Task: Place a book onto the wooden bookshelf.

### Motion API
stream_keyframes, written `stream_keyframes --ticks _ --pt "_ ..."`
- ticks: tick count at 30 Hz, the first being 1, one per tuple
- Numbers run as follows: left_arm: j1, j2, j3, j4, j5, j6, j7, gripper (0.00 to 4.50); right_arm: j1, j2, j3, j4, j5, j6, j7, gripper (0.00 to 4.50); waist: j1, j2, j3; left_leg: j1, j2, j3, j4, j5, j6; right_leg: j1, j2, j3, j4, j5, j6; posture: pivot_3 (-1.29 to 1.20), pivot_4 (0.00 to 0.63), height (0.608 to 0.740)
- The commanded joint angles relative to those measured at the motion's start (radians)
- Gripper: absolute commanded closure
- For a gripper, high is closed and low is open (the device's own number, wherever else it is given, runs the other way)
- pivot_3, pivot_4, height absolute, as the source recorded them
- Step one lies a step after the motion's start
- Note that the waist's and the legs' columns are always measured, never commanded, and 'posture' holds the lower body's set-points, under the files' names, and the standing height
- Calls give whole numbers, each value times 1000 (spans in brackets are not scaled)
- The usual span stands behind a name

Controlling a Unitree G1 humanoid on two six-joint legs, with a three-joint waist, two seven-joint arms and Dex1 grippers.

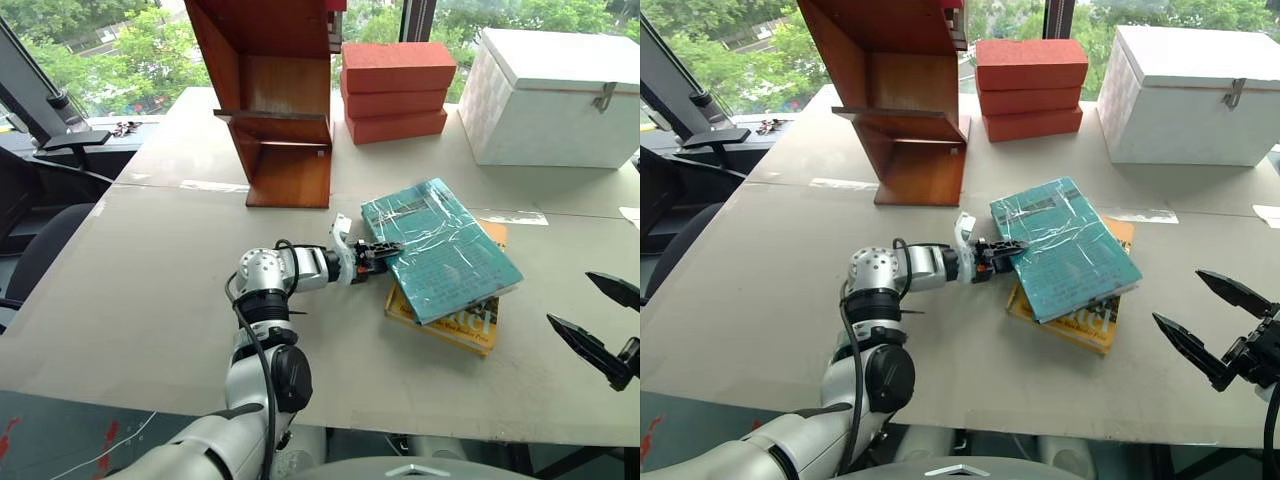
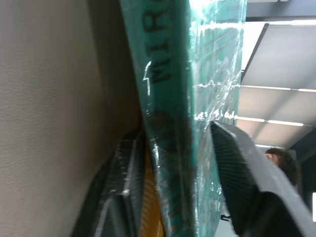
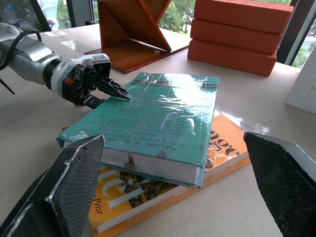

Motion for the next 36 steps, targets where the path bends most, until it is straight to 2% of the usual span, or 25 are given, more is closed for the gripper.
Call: stream_keyframes --ticks 1,2,5,7,9,10,16,21,25,32,36 --pt "12 -27 24 8 -36 24 -4 4070 -3 -8 -19 -26 11 -1 -4 0 2 0 0 0 0 0 0 0 0 0 0 0 0 0 0 0 150 720" --pt "12 -22 17 -15 -50 29 -20 4450 -4 -7 -17 -26 9 0 -4 0 4 0 0 0 0 -1 0 0 0 0 0 -1 0 0 0 0 150 720" --pt "23 31 -93 -155 -78 23 -125 4450 -8 -5 -14 -24 6 1 -3 0 0 -3 2 -1 0 -1 0 0 0 0 0 -1 0 0 0 0 150 720" --pt "39 116 -255 -307 -57 -83 -290 4450 -14 -5 -11 -17 4 0 -2 0 -6 -4 3 -1 0 -2 0 0 0 0 0 -1 0 0 0 0 150 720" --pt "53 243 -475 -444 51 -287 -489 4450 -25 -5 -1 -9 -3 -1 -2 0 -12 -4 3 -1 0 -2 -1 0 0 -1 0 -1 0 2 -4 0 150 720" --pt "43 287 -548 -485 106 -392 -555 4450 -34 -7 7 -5 -6 -1 -2 0 -12 -3 3 -1 0 -1 -2 0 0 -1 0 0 0 3 -4 0 150 720" --pt "-86 403 -781 -527 451 -958 -669 4450 -127 -28 31 43 -6 7 -6 0 2 -2 2 0 -2 0 -4 0 0 0 0 2 -2 3 -4 0 150 720" --pt "-202 437 -831 -514 703 -1276 -571 4450 -253 -40 24 77 56 42 -51 0 2 -3 4 -2 -2 0 -4 0 0 -1 0 3 -6 3 -4 0 150 720" --pt "-280 537 -874 -492 980 -1481 -456 4450 -361 -55 29 93 116 89 -91 0 1 -3 5 -2 -2 -1 -7 0 0 -1 0 2 -6 2 -3 0 150 720" --pt "-302 723 -857 -517 1309 -1492 -376 4450 -597 -78 89 128 233 200 -174 0 -9 -3 7 -2 -2 -1 -7 0 1 -1 1 2 -6 2 -2 0 150 720" --pt "-263 766 -847 -546 1396 -1420 -404 4450 -694 -86 136 151 235 240 -199 0 -6 -3 7 -2 -2 -1 -7 0 1 -1 0 2 -5 3 0 0 150 720"
